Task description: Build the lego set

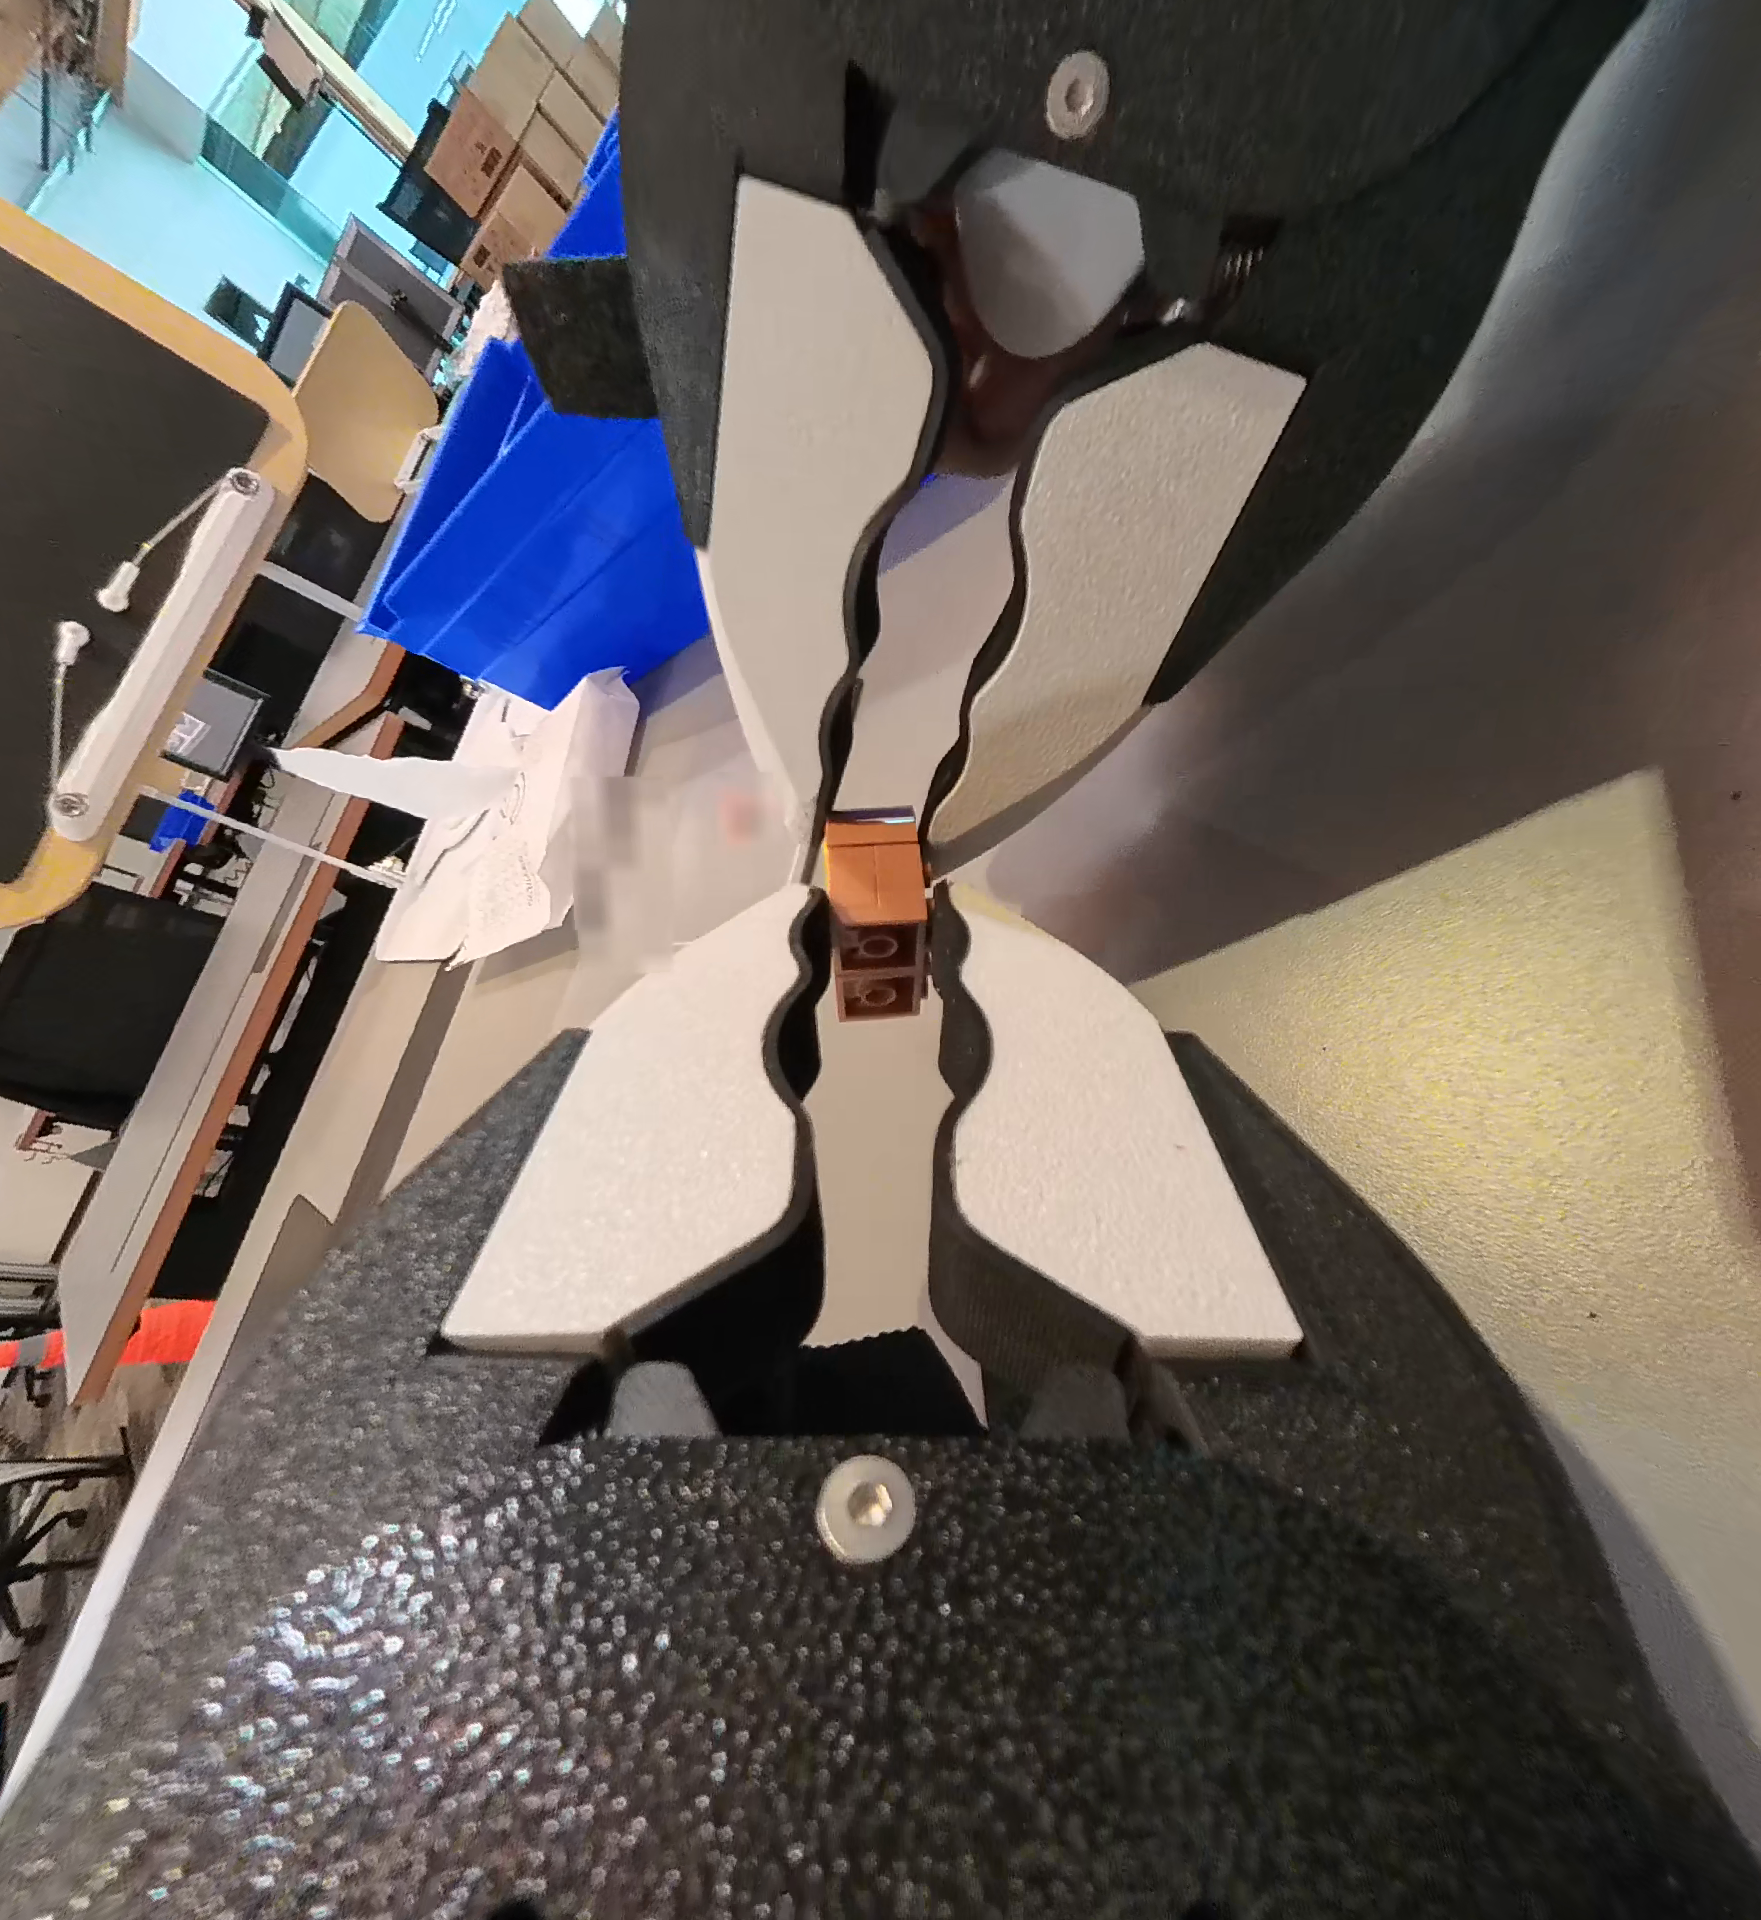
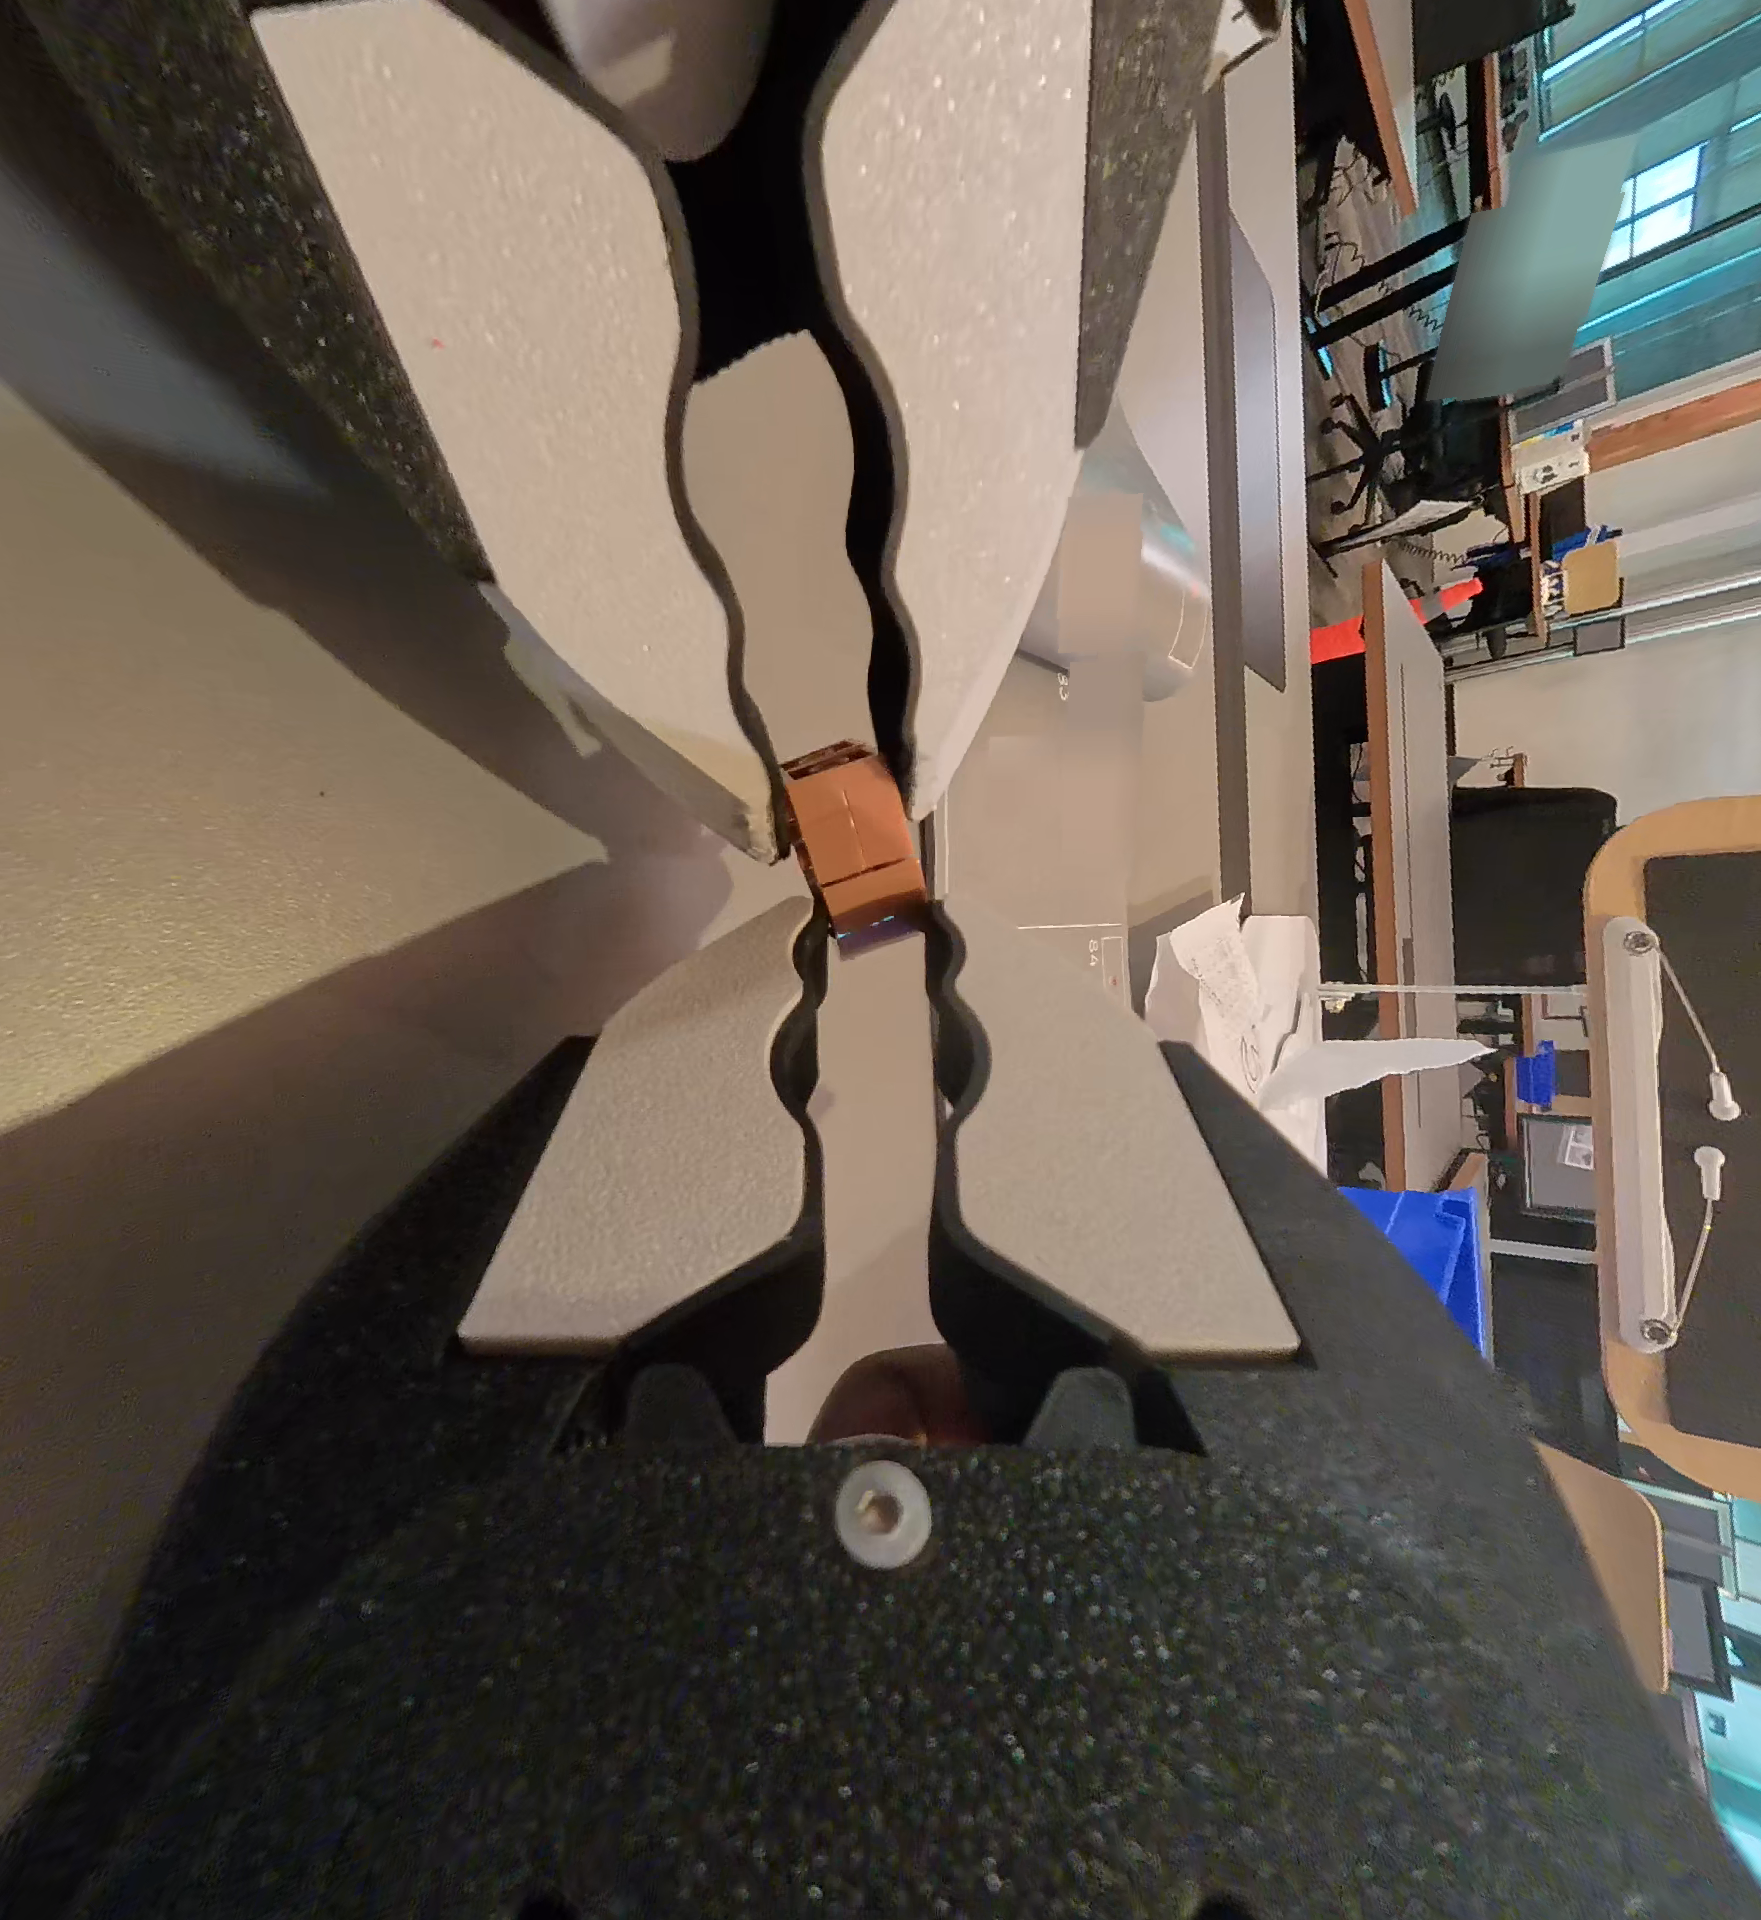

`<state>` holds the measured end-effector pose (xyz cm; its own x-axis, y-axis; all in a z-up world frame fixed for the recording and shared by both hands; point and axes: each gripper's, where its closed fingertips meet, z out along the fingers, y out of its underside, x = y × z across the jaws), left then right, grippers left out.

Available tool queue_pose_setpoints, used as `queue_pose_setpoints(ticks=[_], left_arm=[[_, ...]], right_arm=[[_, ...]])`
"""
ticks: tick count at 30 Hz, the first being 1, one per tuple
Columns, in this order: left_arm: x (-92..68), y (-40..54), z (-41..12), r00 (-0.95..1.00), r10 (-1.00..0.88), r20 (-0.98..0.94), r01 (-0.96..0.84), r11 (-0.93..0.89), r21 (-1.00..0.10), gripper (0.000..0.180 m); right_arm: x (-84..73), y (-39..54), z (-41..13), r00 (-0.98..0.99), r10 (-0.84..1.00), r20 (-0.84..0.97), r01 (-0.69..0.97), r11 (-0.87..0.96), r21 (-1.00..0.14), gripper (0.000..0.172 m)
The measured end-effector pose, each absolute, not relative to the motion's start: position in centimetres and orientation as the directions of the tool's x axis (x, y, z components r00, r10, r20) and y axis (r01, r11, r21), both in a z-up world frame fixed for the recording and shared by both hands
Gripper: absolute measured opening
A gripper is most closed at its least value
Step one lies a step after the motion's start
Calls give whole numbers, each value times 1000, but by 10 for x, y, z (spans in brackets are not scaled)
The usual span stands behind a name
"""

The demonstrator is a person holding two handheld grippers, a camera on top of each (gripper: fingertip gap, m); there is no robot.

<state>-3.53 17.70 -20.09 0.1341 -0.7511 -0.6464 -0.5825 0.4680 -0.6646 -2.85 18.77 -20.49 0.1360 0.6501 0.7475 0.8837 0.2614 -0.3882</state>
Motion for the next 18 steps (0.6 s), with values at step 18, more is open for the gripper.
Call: queue_pose_setpoints(ticks=[18], left_arm=[[-34, 173, -197, 125, -755, -644, -551, 487, -677, 18]], right_arm=[[-31, 185, -202, 101, 645, 757, 879, 298, -372, 16]])
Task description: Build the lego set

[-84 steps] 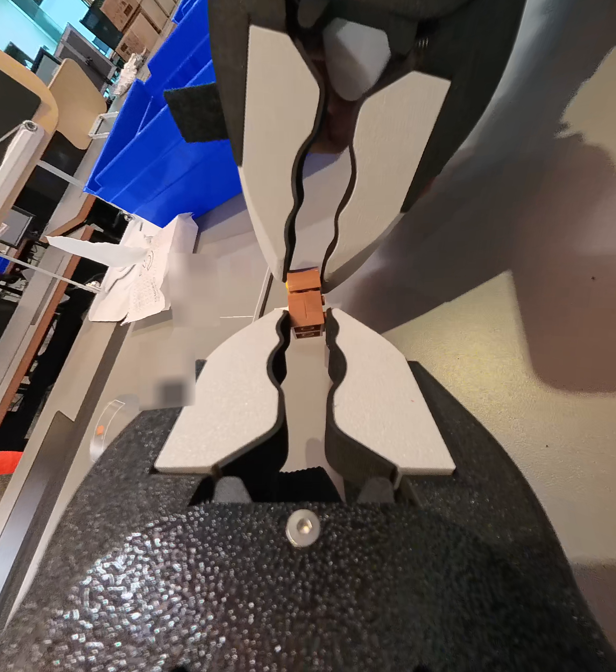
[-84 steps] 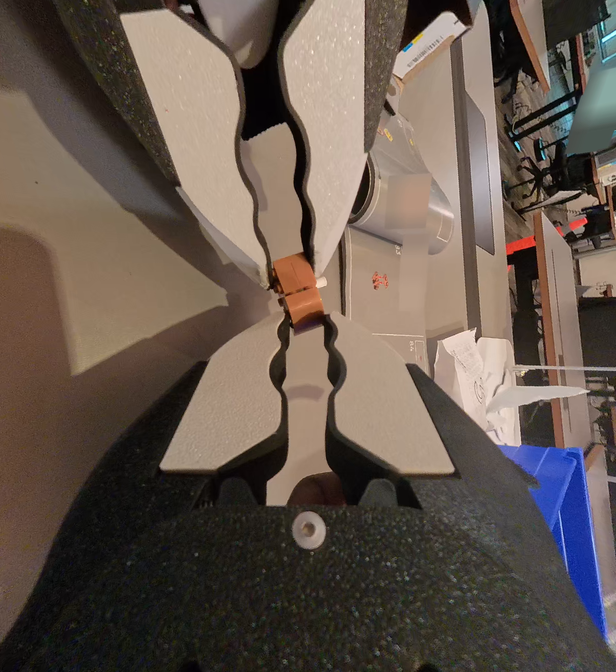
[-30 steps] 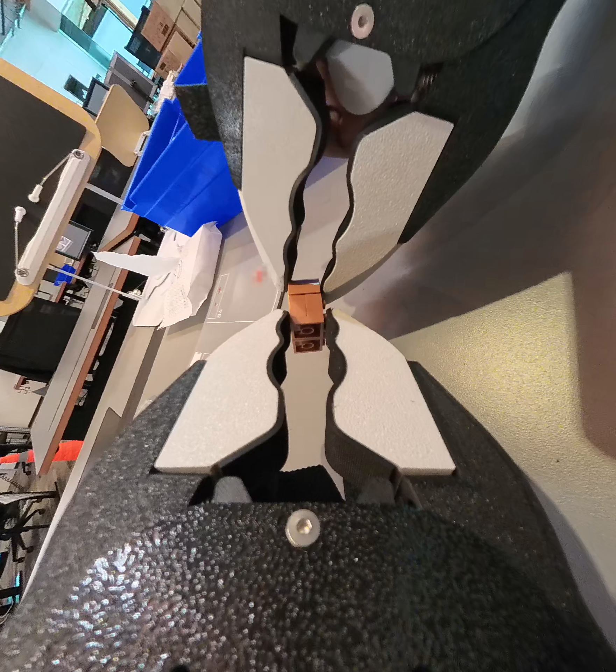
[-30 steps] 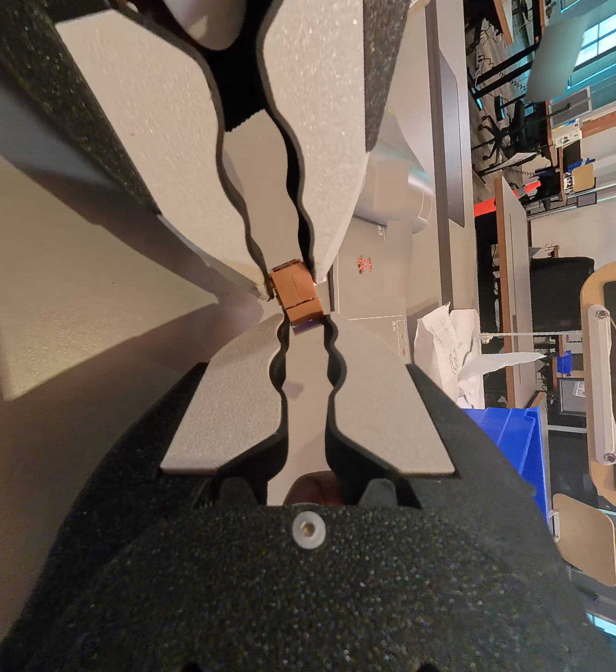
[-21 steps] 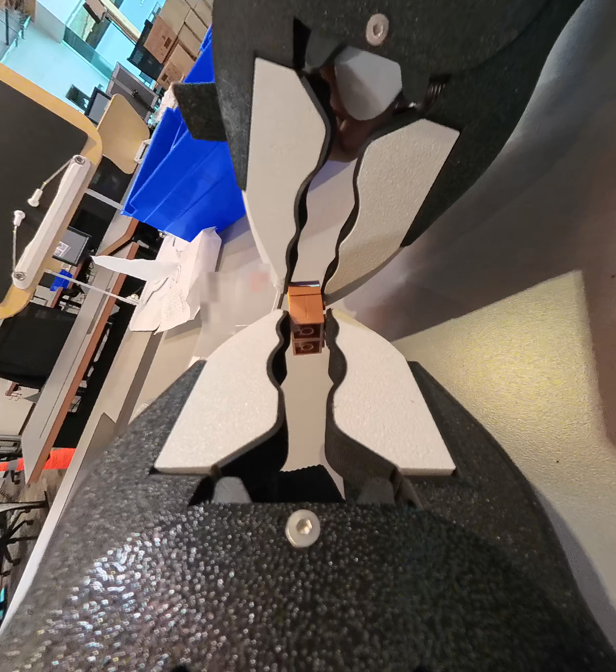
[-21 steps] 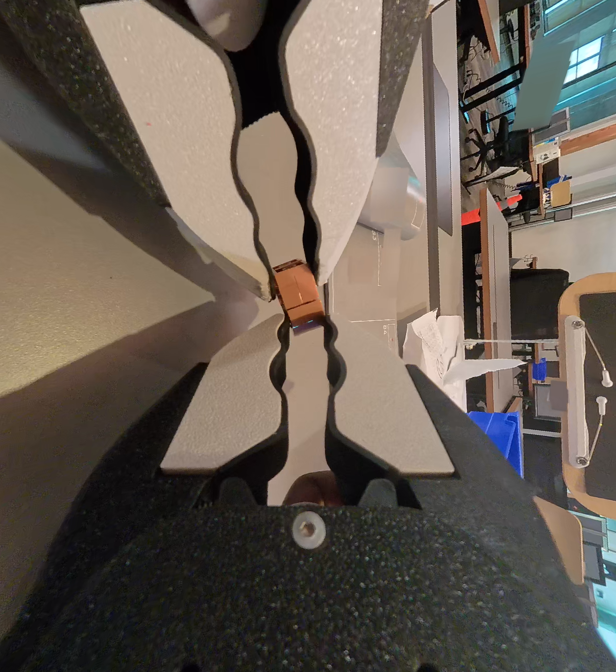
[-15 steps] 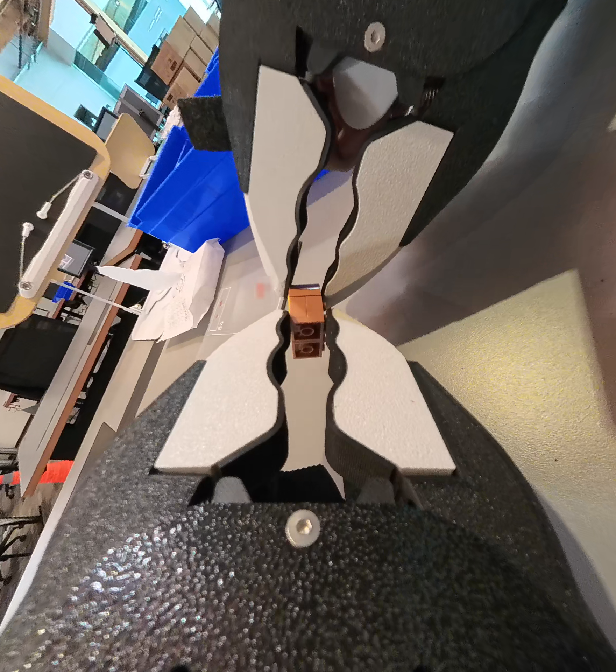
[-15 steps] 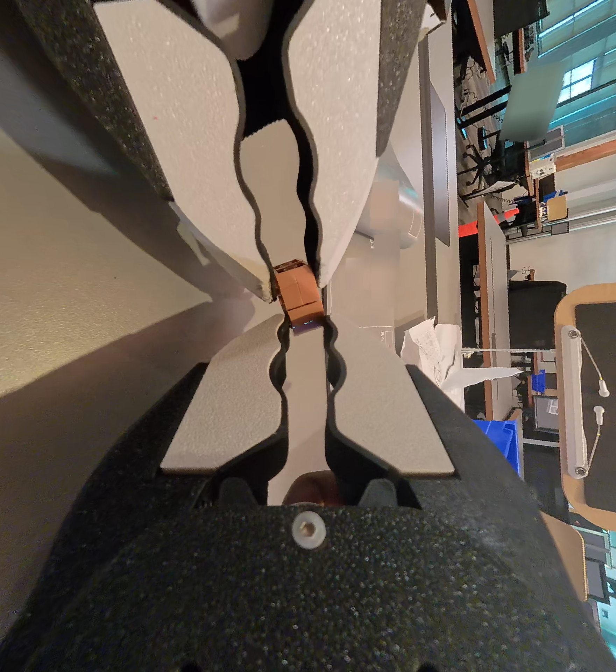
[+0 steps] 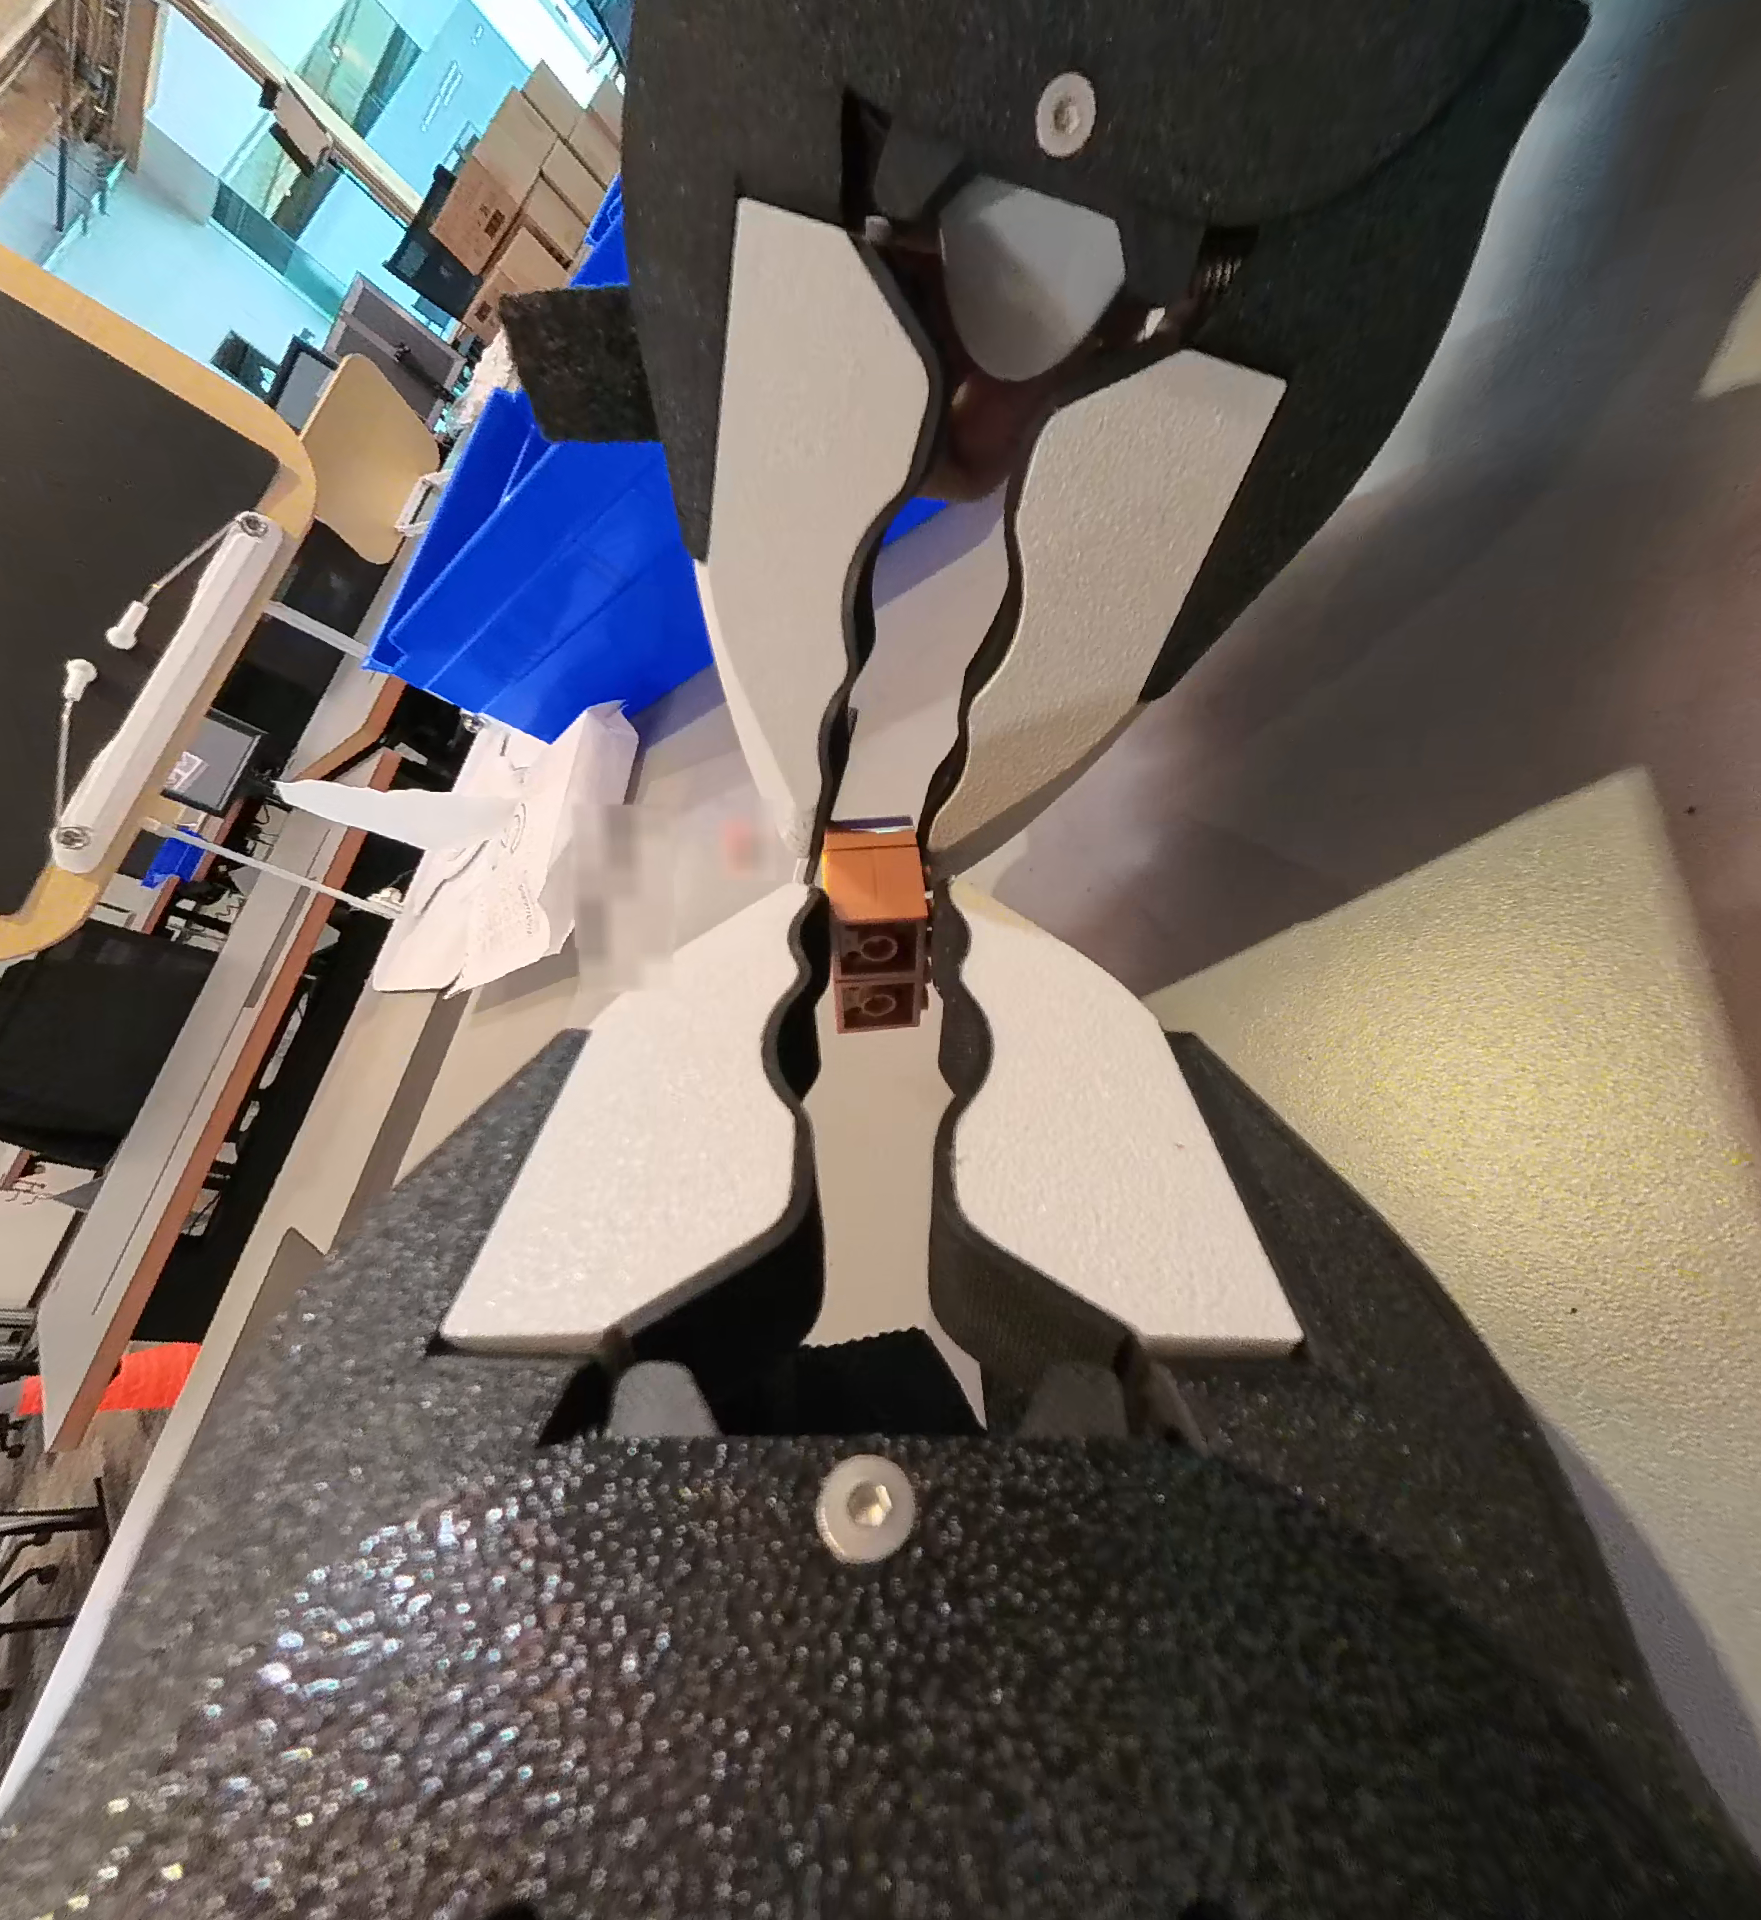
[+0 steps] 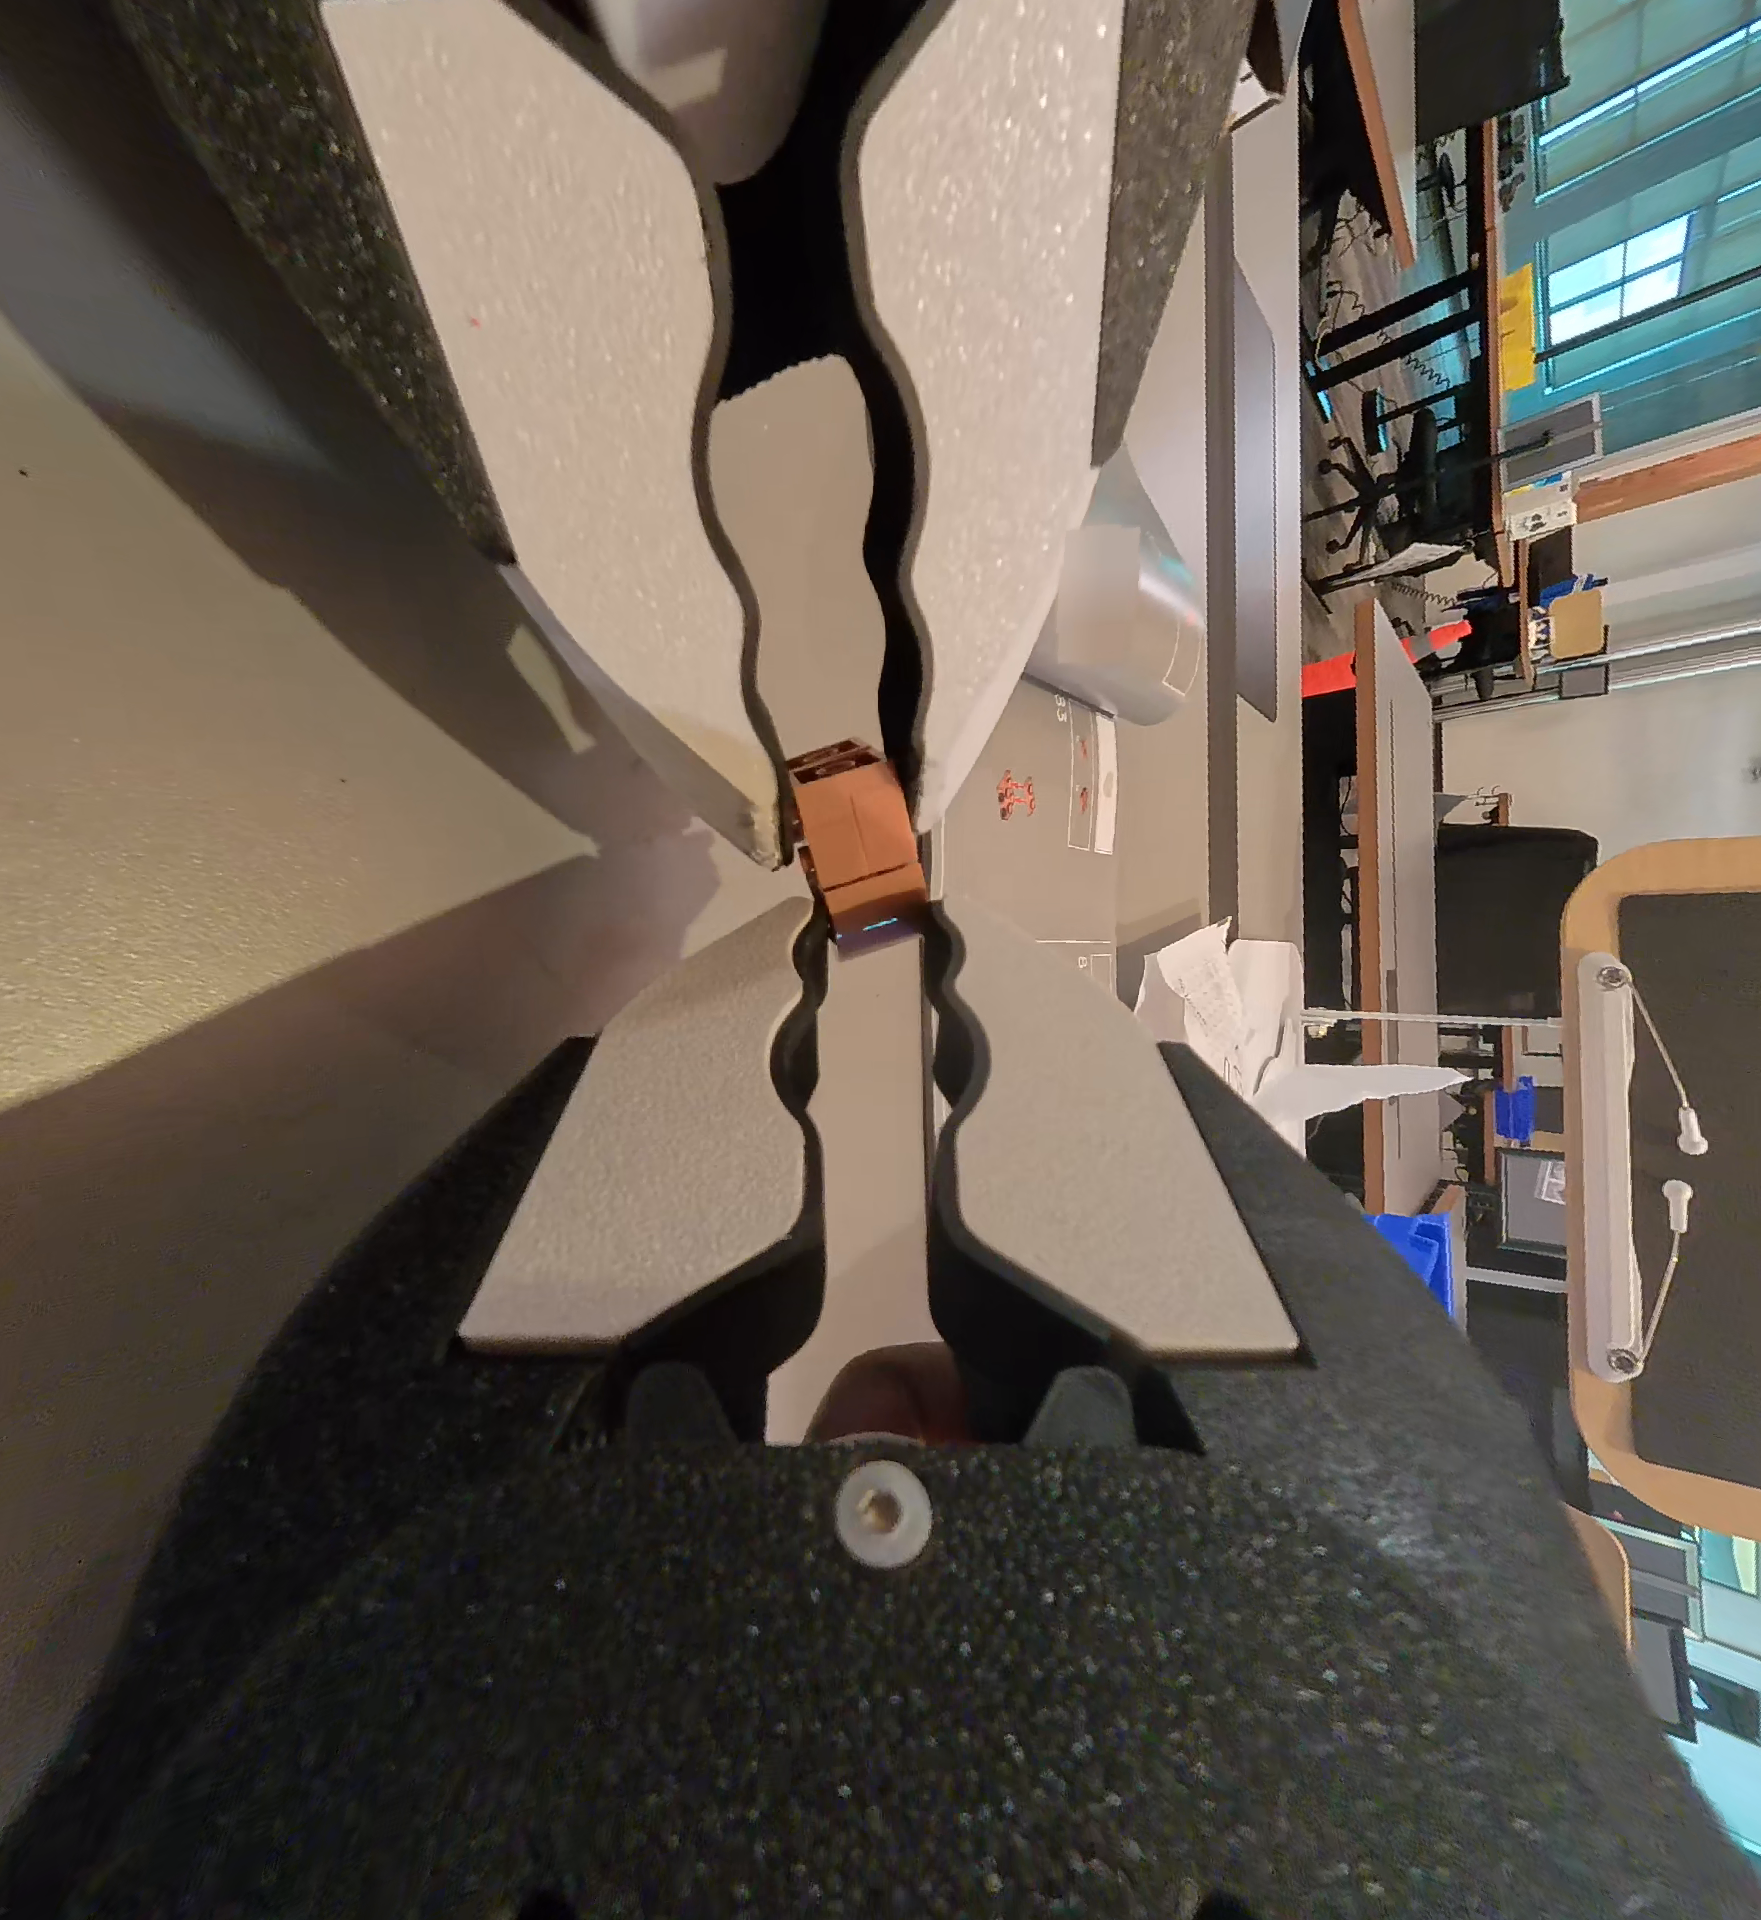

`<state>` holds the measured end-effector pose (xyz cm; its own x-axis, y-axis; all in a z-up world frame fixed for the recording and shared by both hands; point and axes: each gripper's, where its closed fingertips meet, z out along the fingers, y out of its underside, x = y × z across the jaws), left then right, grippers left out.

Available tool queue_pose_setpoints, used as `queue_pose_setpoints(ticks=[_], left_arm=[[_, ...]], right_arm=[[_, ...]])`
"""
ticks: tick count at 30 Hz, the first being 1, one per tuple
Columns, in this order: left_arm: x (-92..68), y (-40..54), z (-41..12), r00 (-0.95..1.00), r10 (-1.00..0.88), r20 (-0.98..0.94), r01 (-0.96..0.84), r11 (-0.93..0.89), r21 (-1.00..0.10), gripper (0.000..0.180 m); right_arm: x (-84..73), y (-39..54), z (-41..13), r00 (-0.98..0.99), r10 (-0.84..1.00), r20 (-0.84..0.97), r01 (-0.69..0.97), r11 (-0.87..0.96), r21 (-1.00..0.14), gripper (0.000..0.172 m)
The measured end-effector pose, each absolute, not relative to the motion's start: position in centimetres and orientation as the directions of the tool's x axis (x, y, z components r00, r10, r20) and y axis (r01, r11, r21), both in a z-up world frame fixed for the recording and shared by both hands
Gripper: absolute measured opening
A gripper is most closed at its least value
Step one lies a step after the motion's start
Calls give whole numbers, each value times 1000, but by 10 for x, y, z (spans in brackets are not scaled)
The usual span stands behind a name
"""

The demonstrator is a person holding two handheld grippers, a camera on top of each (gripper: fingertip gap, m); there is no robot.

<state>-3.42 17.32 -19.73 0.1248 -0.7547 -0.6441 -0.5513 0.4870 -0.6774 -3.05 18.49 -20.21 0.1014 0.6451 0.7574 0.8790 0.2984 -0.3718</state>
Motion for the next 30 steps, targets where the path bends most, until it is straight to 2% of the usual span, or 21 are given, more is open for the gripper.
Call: queue_pose_setpoints(ticks=[11, 30], left_arm=[[-34, 173, -199, 120, -753, -647, -559, 487, -671, 18], [-32, 171, -193, 129, -748, -651, -539, 498, -679, 18]], right_arm=[[-31, 186, -204, 94, 644, 760, 887, 292, -358, 16], [-33, 185, -201, 149, 679, 719, 871, 254, -420, 16]])
